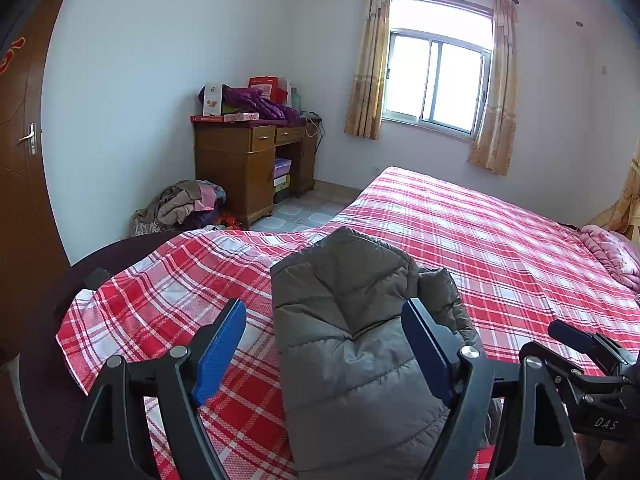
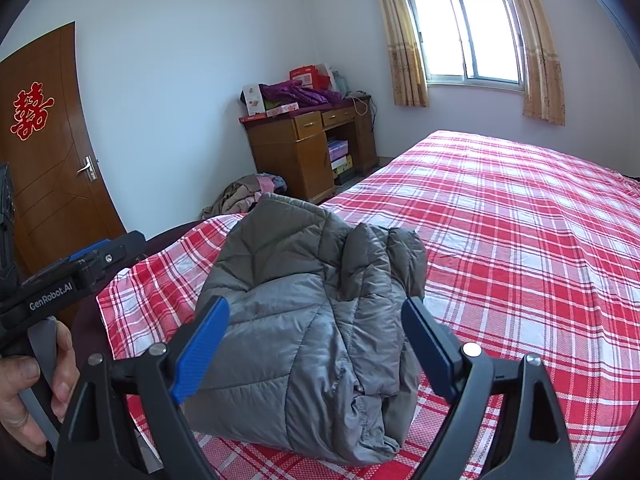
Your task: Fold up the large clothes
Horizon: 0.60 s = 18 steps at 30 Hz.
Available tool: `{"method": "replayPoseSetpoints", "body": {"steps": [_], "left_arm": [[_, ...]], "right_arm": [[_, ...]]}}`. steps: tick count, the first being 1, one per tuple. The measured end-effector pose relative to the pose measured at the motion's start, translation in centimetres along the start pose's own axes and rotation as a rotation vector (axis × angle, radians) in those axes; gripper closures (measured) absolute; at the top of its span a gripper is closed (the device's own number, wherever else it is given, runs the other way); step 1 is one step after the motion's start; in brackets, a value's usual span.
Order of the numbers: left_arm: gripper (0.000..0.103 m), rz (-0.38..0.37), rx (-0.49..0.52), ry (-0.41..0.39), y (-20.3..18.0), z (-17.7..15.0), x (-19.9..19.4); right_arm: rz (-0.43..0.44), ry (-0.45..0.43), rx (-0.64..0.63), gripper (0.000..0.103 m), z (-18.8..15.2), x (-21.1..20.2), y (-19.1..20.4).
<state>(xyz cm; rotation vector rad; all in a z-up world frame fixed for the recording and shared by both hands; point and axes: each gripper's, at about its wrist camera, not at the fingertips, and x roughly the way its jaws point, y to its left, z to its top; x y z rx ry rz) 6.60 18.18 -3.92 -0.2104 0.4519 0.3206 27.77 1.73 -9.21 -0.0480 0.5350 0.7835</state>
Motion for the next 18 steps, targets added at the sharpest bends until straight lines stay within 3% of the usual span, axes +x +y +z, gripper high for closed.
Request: {"method": "replayPoseSetpoints", "body": {"steps": [18], "left_arm": [[0.023, 0.018, -0.004, 0.027, 0.13, 0.08, 0.69]], "right_arm": [[0.002, 0.0, -0.002, 0.013, 0.03, 0.07, 0.16]]}}
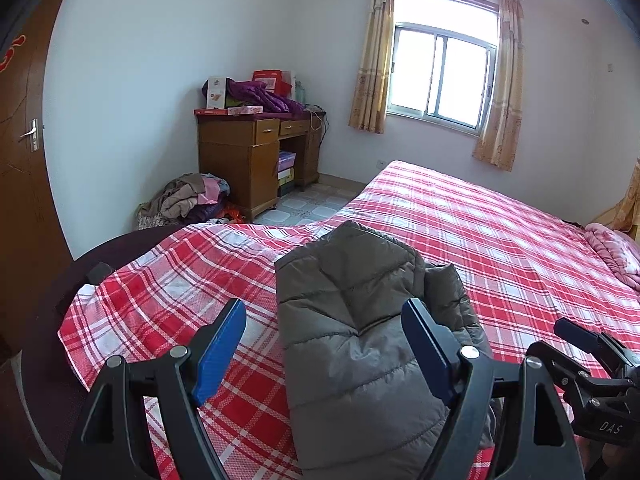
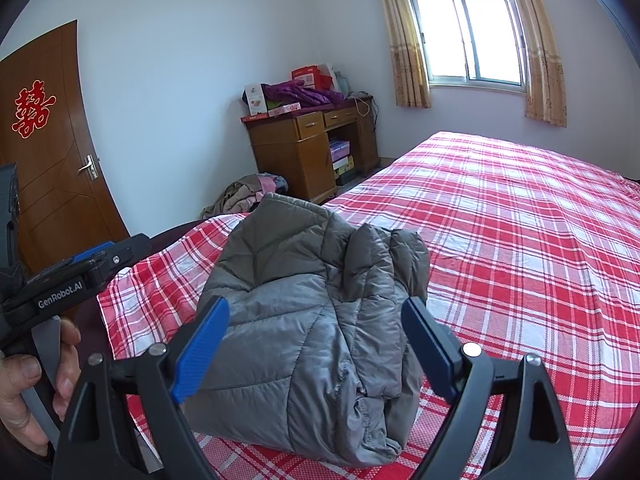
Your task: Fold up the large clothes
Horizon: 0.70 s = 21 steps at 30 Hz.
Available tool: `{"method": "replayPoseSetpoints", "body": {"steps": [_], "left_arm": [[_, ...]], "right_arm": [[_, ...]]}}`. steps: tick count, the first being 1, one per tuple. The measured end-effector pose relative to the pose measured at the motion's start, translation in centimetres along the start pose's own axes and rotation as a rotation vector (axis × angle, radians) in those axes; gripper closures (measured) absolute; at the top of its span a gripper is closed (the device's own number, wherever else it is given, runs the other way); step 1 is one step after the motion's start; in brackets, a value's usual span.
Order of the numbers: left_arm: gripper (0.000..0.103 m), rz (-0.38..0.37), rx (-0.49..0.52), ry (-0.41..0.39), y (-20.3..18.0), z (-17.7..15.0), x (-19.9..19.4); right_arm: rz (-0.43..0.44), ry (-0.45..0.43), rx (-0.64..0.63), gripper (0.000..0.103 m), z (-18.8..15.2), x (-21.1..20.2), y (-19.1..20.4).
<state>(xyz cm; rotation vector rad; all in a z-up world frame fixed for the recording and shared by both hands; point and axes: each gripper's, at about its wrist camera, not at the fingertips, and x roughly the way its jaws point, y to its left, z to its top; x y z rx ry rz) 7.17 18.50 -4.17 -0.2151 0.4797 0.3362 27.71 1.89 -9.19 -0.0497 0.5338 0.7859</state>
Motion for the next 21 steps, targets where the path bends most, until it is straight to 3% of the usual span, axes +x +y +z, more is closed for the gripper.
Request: {"method": "replayPoseSetpoints", "body": {"steps": [21], "left_arm": [[0.022, 0.035, 0.033, -0.005, -0.82, -0.62, 0.3]], "right_arm": [[0.01, -0.003, 0.0, 0.013, -0.43, -0.1, -0.27]]}}
